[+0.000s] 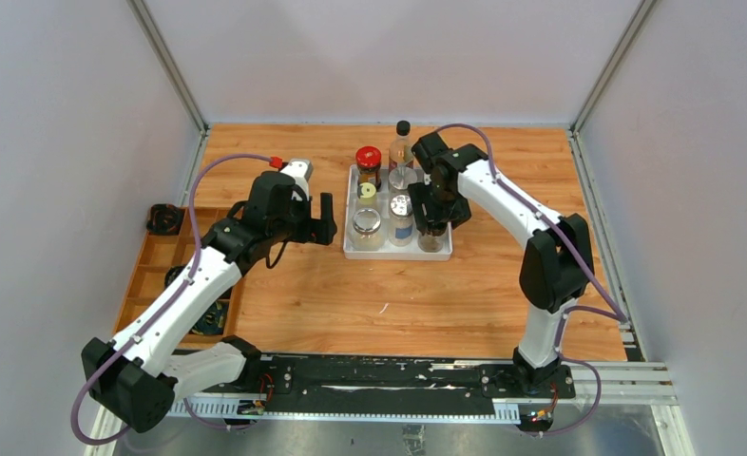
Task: Organize the condiment bottles
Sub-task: Place the bottle in the storage box, then reset both arms
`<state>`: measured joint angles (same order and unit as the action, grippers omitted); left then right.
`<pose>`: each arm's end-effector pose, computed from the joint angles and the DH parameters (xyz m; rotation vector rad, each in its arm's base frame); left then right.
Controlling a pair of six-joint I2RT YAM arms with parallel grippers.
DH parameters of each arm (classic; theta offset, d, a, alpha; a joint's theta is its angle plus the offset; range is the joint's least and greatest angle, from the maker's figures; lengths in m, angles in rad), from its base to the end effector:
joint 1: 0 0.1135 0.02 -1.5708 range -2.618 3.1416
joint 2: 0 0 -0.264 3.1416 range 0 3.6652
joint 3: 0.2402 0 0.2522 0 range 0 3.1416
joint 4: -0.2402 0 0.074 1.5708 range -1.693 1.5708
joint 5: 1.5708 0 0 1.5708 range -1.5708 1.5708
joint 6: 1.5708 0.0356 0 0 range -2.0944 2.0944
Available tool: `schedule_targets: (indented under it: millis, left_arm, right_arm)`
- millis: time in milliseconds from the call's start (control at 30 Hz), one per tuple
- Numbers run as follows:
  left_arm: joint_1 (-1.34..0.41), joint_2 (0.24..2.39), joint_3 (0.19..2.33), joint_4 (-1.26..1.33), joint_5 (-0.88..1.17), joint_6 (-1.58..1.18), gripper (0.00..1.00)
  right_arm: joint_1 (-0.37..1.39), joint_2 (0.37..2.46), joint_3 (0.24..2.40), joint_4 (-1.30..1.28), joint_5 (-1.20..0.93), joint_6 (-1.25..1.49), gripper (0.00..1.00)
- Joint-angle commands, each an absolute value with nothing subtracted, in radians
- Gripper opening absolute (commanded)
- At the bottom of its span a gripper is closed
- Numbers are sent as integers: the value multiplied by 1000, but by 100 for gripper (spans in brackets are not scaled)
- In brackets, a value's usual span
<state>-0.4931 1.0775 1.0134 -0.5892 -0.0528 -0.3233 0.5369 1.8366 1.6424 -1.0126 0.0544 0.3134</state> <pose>0.2037 -0.1074 0.3236 0.1616 2.2454 -0.3868 0.3278 0.1928 0.2775 -0.2966 2.7686 0.1423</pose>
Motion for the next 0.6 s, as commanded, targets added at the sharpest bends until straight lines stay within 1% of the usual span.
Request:
schedule_targets:
  millis: [0, 300, 467, 567]
  left_arm:
    - [-488, 1053, 1002, -577, -30, -322, 100]
    - [-488, 1033, 978, -548, 29, -321, 100]
    - [-488, 1011, 931, -485, 63, -327, 100]
    - [-488, 982, 875, -413, 89, -338, 100]
  right_arm:
    - [551, 1798, 1648, -1026, 82, 298, 77]
    - [552, 1695, 1603, -976, 100, 288, 80]
    - [552, 1618, 1525, -919, 113, 276, 81]
    - [551, 1556, 1450, -864, 122, 264, 84]
